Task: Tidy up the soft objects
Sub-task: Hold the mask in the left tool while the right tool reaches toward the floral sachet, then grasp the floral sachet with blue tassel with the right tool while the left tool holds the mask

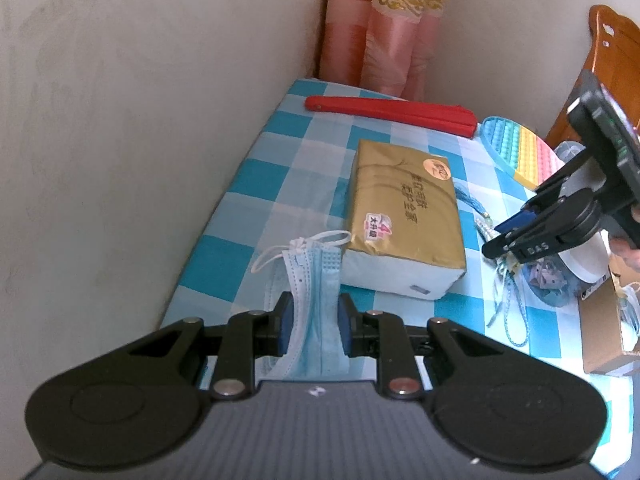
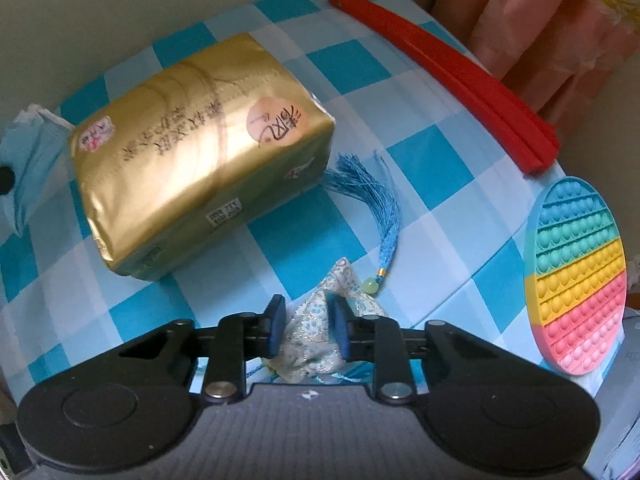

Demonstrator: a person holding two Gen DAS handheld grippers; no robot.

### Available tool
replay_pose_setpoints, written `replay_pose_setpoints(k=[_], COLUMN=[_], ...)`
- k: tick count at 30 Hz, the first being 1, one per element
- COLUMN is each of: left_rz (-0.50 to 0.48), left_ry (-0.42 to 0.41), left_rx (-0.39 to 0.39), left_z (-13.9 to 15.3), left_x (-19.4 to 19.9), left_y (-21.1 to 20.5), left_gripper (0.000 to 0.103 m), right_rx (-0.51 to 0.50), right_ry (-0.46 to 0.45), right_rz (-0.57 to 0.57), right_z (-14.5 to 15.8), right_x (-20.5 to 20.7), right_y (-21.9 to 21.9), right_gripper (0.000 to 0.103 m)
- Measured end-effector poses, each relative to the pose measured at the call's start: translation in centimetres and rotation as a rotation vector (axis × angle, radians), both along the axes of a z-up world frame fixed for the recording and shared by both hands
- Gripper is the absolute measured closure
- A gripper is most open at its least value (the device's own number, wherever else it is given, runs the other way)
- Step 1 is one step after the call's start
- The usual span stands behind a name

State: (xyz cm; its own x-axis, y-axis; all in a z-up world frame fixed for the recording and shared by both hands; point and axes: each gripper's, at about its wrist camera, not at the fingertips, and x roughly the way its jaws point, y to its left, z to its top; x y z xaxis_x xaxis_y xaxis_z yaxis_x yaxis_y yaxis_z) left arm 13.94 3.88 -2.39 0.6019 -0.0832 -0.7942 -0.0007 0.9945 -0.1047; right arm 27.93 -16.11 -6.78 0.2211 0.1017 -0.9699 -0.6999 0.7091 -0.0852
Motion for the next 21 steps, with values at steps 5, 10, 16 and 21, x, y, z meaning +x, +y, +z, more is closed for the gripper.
replay_pose_setpoints(k=[5, 10, 16, 21], left_rz=[-0.013, -0.035, -0.044, -0.044], left_ry=[-0.004, -0.012, -0.019, -0.019], left_rx=[0.003, 0.013, 0.020, 0.024], left_z=[0.2, 0.6, 0.9, 0.8], left_x=[-0.4, -1.2, -2.4, -2.7], left_y=[-0.1, -0.6, -1.0, -1.1], left_gripper=[0.081, 0.081, 0.081, 0.081], right_rx=[0.040, 0.112, 0.125, 0.154], right_ry=[-0.030, -0.053, -0.071, -0.053], right_rz=[-0.009, -0.014, -0.012, -0.051], right_z=[2.0, 4.1, 4.6, 3.2], right_x=[-1.7, -4.0, -6.5, -6.7], right_y=[-0.7, -1.1, -0.8, -0.8], right_gripper=[0.078, 0.085, 0.073, 0.038])
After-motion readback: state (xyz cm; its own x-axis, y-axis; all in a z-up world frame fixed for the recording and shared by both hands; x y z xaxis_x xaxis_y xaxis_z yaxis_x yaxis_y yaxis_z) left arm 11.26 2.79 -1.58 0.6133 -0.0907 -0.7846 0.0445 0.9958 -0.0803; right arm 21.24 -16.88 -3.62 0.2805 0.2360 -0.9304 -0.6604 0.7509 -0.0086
